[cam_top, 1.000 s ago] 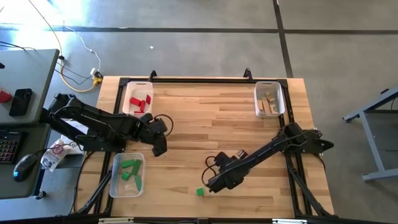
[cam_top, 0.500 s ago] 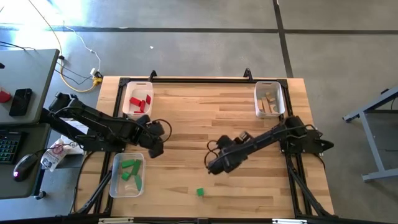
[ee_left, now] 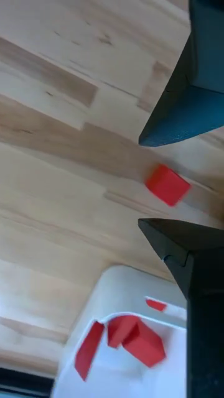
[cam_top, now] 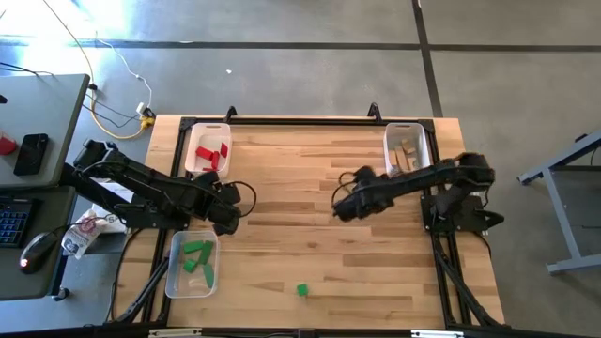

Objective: Sort & place blocks by color
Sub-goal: Put the light brown block into the gray bin

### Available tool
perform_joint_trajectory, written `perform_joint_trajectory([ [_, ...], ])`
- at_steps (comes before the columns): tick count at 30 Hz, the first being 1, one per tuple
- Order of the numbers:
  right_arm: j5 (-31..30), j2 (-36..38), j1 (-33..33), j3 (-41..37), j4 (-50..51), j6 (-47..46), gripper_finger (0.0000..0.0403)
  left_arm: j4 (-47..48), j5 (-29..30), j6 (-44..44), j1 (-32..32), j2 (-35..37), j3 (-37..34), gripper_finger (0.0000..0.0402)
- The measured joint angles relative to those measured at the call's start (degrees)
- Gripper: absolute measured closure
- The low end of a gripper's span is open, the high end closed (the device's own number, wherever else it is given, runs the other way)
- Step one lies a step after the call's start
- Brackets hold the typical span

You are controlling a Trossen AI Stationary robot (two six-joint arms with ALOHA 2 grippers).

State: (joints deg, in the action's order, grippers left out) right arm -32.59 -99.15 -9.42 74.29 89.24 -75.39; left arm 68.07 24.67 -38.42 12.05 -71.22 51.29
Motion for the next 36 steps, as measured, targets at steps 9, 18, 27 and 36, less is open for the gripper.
perform_joint_trajectory([
  [9,-7.8,13.3,7.4,-7.8,-0.9,-5.2,0.0301,4.6,0.5,2.5,0.0,3.2,0.0,0.0216],
  [18,-12.4,21.1,17.0,-14.8,-5.3,-5.6,0.0301,4.6,-2.8,10.2,0.0,11.9,0.0,0.0216],
  [27,-9.4,22.4,29.2,-24.7,-16.4,5.8,0.0301,4.6,-3.0,15.4,0.0,16.9,0.0,0.0216],
  [36,-8.0,22.4,38.4,-29.0,-32.4,22.6,0.03,7.1,-5.2,21.4,0.0,17.2,0.0,0.0216],
])
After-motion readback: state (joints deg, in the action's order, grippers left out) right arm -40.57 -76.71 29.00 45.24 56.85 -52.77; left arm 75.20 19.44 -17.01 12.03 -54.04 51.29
